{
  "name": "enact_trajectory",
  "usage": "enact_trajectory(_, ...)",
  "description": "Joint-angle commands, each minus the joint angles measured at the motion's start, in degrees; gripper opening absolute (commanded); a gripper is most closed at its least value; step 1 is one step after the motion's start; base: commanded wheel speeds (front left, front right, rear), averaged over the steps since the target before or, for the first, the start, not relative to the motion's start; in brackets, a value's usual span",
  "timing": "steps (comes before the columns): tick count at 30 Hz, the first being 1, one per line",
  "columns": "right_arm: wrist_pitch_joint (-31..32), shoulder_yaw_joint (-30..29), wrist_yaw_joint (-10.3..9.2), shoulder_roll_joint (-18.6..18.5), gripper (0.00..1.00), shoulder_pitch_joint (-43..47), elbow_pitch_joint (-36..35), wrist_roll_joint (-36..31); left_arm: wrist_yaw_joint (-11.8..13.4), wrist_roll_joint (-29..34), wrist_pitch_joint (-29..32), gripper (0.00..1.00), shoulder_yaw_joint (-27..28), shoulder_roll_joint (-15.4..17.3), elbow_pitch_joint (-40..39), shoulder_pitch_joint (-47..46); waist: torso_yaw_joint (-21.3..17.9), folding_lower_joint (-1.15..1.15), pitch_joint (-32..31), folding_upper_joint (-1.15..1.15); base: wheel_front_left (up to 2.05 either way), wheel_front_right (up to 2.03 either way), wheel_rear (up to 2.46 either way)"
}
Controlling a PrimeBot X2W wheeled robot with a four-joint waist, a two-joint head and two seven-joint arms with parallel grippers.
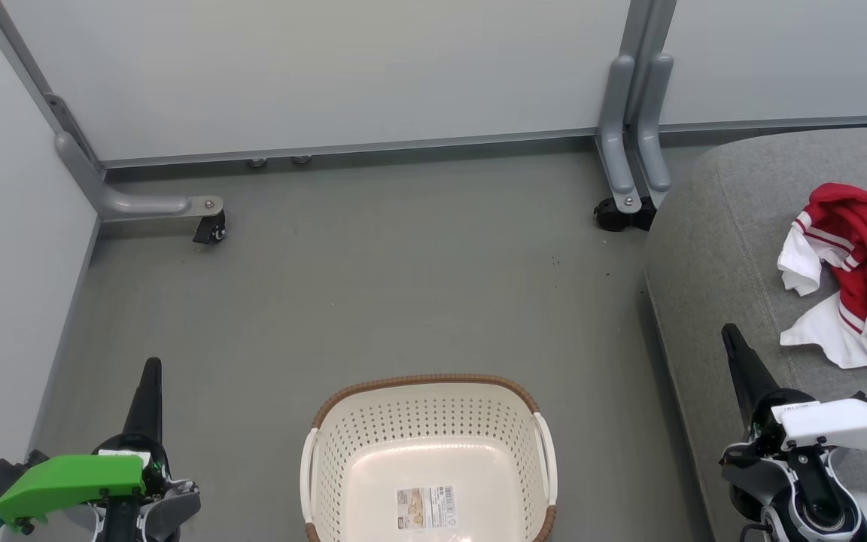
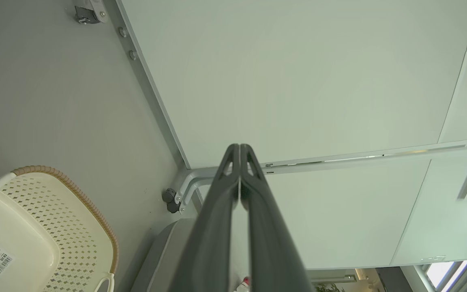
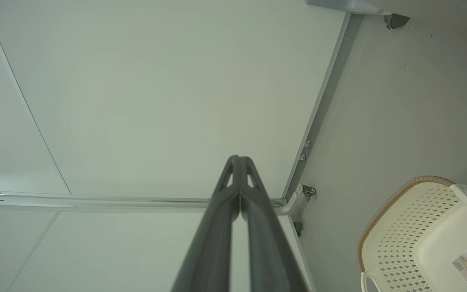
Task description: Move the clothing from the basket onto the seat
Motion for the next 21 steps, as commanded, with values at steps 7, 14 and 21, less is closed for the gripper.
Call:
enact_trajectory(7,0.55,-0.58,0.02,-0.05,0.00,-1.25,0.91,3.60,-0.42,-3.59,0.93,0.00,0.57,-0.16,-0.27,-1.35,0.01,0.00,0.03,0.00,0.00,0.00,0.00)
enact_trajectory(14,0.92,-0.90,0.02,0.03,0.00,-1.71,1.65,6.21,-0.52,-6.21,1.72,0.00,0.76,-0.34,-0.28,-1.82,0.02,0.00,0.05,0.00,0.00,0.00,0.00)
enact_trajectory(21,1.12,-1.15,0.02,0.13,0.00,-1.89,2.00,7.32,-0.60,-7.43,2.05,0.00,0.85,-0.43,-0.25,-1.79,0.02,0.00,0.07,0.00,0.00,0.00,0.00)
